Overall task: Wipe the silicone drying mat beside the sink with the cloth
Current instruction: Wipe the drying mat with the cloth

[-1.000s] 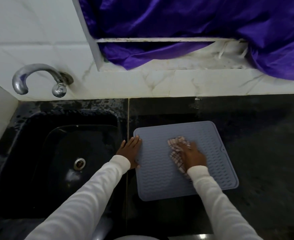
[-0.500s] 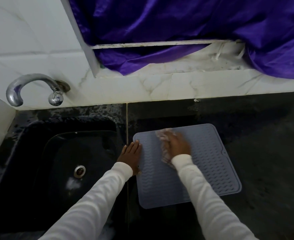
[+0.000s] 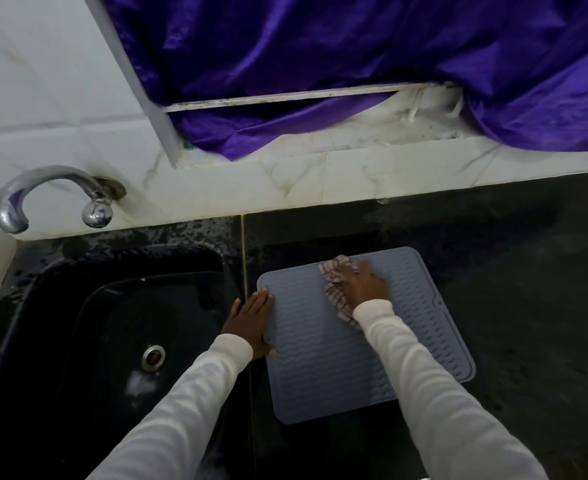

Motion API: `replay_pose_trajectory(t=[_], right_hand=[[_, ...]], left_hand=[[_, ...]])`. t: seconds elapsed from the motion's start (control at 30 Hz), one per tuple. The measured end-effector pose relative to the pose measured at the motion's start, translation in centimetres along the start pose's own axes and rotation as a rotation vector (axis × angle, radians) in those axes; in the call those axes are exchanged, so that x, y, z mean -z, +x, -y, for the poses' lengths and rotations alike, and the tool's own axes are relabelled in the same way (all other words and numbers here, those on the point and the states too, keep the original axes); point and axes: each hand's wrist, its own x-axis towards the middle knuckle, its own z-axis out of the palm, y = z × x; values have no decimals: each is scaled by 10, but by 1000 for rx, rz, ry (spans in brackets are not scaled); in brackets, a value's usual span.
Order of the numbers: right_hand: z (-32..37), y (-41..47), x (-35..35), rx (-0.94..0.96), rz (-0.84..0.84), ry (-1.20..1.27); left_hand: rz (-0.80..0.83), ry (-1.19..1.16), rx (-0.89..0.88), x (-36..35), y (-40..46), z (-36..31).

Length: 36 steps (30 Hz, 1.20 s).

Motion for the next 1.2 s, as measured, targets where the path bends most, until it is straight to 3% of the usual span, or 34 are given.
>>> replay_pose_trajectory(t=[0.2, 0.37, 0.6, 0.73, 0.93, 1.1, 1.2], right_hand=[[-89, 8, 33, -287, -34, 108], [-128, 17, 46, -426, 37, 108], [-123, 5, 42, -392, -7, 201], [-109, -30, 48, -185, -34, 310], [-77, -126, 43, 318, 144, 567], [-40, -181, -1, 579, 215, 483], [-27, -200, -24, 649, 228, 427]], left_hand=[[11, 21, -2, 3, -2, -3], [18, 29, 2, 5, -2, -4], [30, 32, 19, 6, -3, -8], [35, 100, 54, 5, -1, -11], [-44, 243, 165, 0, -5, -39], [-75, 114, 307, -19, -15, -66], [-151, -169, 352, -27, -18, -65]])
